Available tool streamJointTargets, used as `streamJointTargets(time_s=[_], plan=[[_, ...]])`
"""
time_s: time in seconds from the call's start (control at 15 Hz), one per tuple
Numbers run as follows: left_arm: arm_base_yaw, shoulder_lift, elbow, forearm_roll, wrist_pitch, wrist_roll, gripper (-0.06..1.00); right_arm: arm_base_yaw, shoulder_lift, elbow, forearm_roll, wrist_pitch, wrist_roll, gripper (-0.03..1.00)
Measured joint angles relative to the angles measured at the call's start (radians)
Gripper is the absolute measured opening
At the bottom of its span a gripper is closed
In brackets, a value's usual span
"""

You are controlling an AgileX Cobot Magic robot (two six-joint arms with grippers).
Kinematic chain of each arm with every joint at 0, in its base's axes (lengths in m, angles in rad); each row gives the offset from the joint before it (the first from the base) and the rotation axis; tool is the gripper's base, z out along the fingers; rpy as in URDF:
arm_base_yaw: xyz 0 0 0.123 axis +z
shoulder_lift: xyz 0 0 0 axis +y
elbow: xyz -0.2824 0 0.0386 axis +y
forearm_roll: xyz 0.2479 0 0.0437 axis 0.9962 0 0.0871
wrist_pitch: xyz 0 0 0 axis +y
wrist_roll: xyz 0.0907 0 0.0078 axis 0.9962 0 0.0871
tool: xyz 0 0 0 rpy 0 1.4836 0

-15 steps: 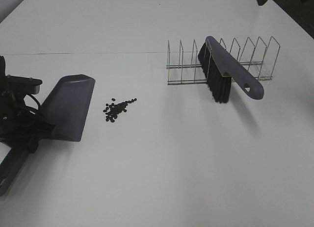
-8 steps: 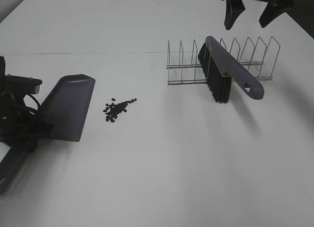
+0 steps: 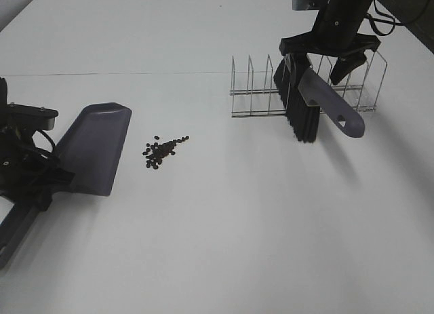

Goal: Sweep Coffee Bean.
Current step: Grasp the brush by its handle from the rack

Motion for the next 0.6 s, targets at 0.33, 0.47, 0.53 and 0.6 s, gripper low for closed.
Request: streamJointTargets(time_s=[0.33,0.47,0.53,0.6], plan=[[0.0,0.0,0.0,0.0,0.0,0.0,0.33,0.0,0.055,-0.003,0.004,0.0,0.001,0.6],[0.0,0.0,0.0,0.0,0.0,0.0,0.33,0.0,0.06,-0.003,0.004,0.0,0.031,0.52],[0.0,0.0,0.0,0.001,0.0,0.0,0.33,0.0,0.06,-0.003,0.004,0.0,0.043,0.52],[0.0,0.0,0.0,0.001,0.0,0.0,0.33,0.0,0.06,-0.003,0.004,0.0,0.046,0.51]])
